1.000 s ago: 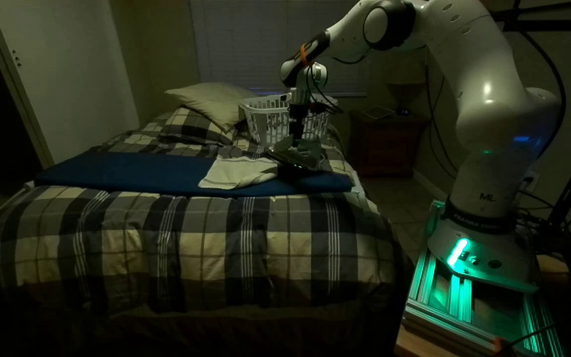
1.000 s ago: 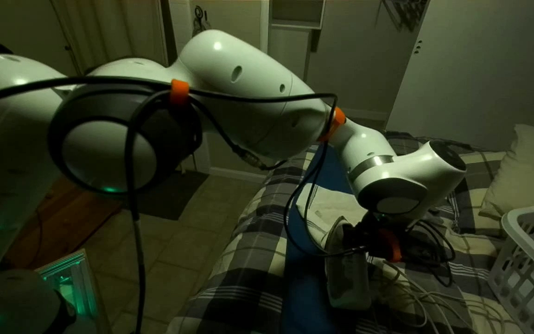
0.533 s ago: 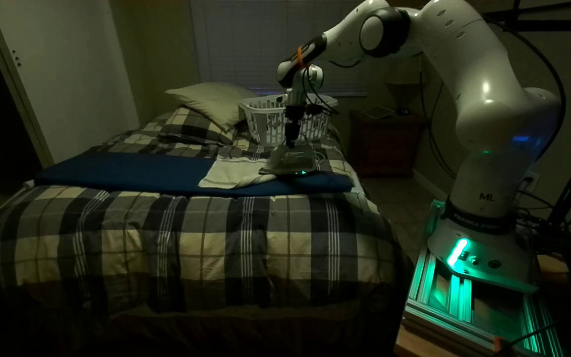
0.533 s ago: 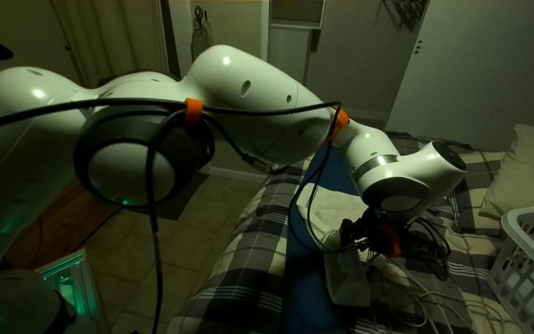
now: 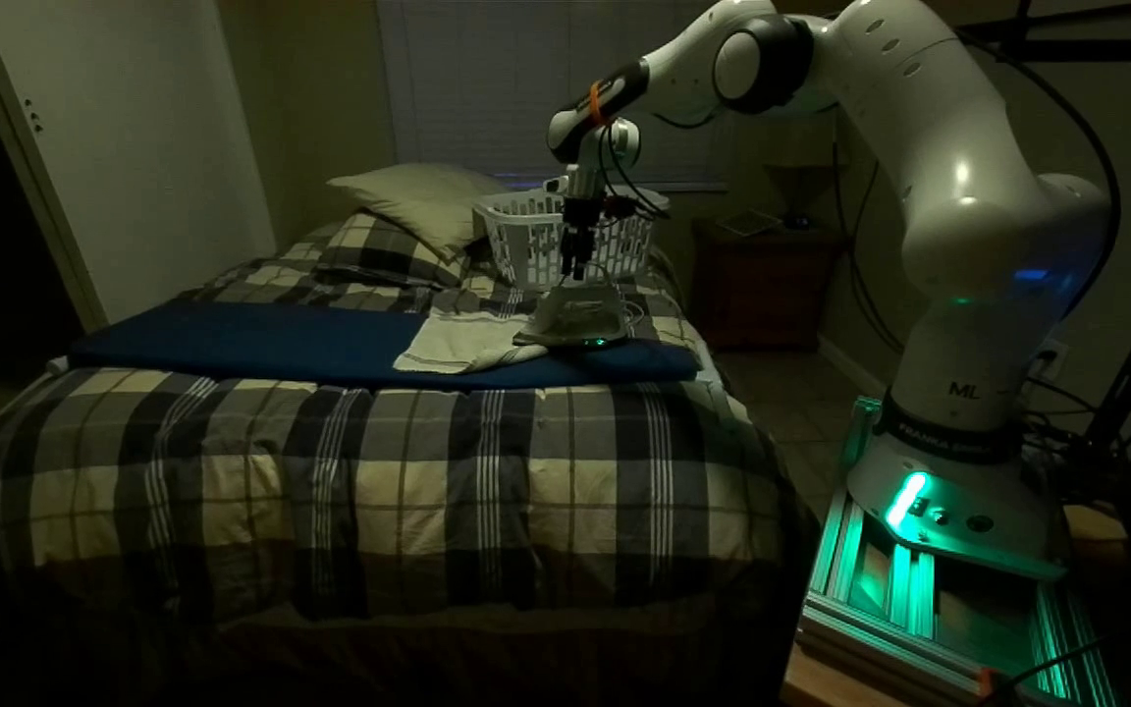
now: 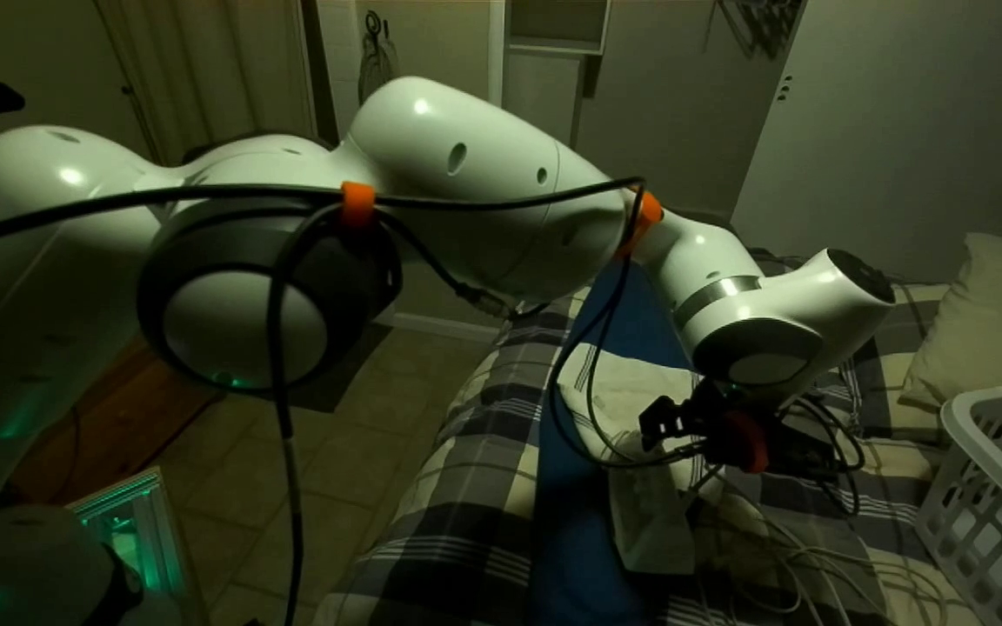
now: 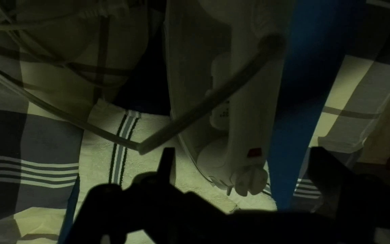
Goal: Use the pressing iron to straighten the towel
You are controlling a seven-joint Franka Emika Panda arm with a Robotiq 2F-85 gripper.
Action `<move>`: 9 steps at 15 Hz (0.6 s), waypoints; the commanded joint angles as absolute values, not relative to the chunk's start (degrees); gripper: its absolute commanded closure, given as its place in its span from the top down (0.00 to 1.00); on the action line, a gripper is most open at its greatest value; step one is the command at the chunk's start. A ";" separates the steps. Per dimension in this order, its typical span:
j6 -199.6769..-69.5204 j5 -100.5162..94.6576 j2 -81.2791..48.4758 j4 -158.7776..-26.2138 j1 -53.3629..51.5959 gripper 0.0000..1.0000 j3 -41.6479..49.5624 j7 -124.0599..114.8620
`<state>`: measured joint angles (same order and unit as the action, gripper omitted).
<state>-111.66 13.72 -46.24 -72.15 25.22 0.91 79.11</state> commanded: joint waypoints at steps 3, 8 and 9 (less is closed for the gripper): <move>-111.68 12.70 -46.85 -73.50 25.51 0.78 0.71 81.03; -112.60 12.50 -47.80 -74.66 24.92 0.47 0.59 81.94; -112.55 12.52 -47.92 -74.74 24.84 0.39 0.54 82.10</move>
